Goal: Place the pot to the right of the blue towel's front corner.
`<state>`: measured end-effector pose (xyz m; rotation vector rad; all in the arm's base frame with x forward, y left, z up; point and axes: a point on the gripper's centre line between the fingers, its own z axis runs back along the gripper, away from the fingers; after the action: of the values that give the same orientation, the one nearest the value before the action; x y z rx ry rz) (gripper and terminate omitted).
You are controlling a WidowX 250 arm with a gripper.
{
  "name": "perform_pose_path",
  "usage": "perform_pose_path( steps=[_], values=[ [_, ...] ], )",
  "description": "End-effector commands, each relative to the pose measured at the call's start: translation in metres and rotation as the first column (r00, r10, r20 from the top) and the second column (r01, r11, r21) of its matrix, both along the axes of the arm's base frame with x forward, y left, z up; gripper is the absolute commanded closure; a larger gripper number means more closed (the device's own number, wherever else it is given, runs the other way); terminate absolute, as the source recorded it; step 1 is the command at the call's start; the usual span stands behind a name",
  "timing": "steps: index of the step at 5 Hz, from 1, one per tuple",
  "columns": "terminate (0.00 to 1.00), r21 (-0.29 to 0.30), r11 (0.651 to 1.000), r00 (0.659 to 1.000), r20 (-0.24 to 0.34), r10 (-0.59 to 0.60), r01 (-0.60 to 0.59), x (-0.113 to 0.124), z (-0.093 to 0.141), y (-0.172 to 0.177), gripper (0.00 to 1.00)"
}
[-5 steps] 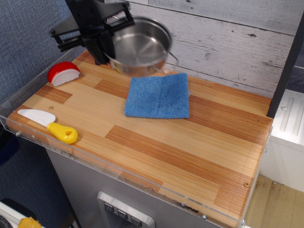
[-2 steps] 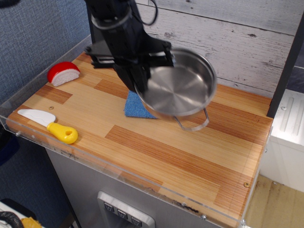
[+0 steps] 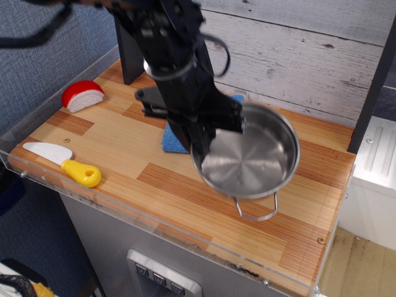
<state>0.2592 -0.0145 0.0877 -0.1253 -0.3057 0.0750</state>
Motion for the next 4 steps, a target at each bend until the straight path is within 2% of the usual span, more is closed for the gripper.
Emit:
perform_pose_path(
  steps=[1, 3, 4],
  values=[
    [0.0, 0.016, 0.999, 0.999, -0.004, -0.034, 0.034, 0.01, -0.022, -0.006, 1.0],
    [0.0, 0.007, 0.999, 0.998, -0.033, -0.044, 0.045, 0.027, -0.053, -0.014, 1.0],
    [0.0, -0.032, 0.998, 0.996, -0.068, -0.053, 0.051, 0.031, -0.064, -0.016, 1.0]
  ],
)
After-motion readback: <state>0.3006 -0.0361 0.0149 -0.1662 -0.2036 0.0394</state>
